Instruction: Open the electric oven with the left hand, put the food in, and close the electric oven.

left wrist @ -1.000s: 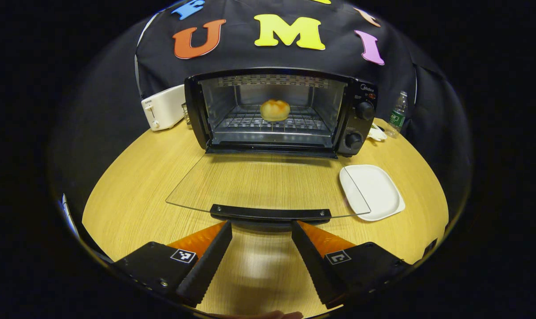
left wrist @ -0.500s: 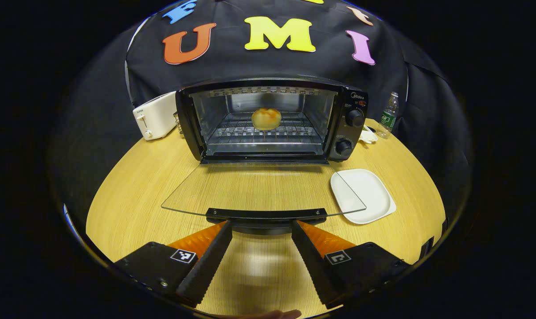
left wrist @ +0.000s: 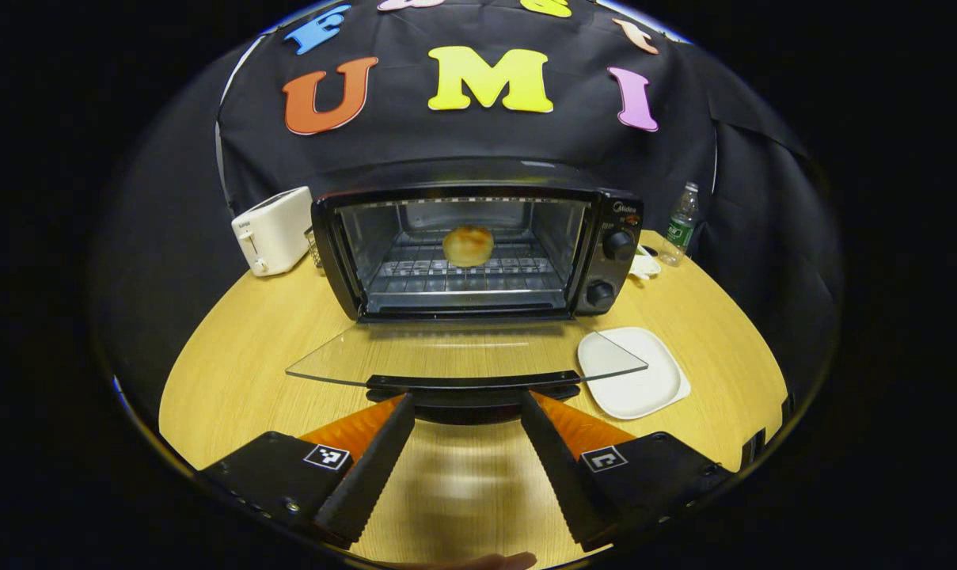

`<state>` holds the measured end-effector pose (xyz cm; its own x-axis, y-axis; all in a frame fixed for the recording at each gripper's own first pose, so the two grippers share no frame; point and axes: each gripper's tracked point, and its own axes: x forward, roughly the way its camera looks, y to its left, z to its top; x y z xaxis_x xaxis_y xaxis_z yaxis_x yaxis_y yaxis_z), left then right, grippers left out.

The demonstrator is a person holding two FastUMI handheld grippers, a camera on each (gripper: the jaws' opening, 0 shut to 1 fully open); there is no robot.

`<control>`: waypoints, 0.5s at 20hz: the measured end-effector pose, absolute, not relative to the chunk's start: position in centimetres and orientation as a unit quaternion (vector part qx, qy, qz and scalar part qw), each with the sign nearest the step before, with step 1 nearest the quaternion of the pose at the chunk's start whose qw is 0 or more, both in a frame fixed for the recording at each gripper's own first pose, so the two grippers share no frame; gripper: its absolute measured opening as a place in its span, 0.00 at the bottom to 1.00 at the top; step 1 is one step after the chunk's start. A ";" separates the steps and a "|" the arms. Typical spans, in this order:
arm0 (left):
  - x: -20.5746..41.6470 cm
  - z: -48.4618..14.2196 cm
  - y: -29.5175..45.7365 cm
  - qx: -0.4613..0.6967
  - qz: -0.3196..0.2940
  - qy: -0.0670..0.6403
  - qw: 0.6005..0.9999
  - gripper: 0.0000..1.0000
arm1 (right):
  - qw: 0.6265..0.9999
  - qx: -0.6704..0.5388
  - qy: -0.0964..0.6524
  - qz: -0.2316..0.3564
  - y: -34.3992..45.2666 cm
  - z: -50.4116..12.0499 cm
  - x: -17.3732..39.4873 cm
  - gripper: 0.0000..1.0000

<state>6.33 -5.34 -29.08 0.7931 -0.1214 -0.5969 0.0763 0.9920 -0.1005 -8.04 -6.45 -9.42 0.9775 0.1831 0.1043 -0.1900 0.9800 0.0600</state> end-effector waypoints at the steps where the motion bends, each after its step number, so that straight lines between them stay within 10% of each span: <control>1: 6.6 -28.6 -5.3 -0.035 -0.053 0.311 0.948 0.91 | 0.994 0.035 -0.049 0.094 -6.5 -9.4 -8.1 0.96; 6: 7.9 -27.0 -5.0 -0.034 -0.058 0.292 0.954 0.82 | 0.995 0.033 -0.054 0.081 -7.2 -9.4 -7.8 0.96; 10: 9.0 -25.7 -4.5 -0.044 -0.060 0.278 0.958 0.95 | 0.997 0.028 -0.053 0.045 -8.9 -9.7 -7.1 0.96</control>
<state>8.97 -4.47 -25.71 0.8388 -0.1386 -0.5264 0.0901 0.9891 -0.1168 -7.14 -8.88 -9.65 0.9902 0.0874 0.1091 -0.0935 0.9943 0.0515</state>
